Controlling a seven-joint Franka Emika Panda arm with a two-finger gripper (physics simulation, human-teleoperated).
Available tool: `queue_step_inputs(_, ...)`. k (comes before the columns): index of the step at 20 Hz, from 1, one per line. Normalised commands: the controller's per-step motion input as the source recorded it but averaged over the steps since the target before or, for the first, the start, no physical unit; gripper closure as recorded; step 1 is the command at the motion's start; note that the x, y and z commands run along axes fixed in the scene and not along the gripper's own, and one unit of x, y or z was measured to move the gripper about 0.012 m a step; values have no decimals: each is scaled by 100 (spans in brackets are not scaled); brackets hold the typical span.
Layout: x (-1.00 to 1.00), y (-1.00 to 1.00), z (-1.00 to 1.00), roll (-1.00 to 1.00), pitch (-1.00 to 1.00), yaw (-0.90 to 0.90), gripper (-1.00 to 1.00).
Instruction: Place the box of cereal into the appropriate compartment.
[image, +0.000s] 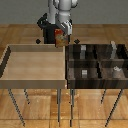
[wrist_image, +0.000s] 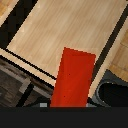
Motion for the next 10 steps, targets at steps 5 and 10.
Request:
queue_step_inputs(5, 0, 100, 0, 0, 0, 0, 100)
queue_step_inputs(10, 0, 100, 0, 0, 0, 0, 100)
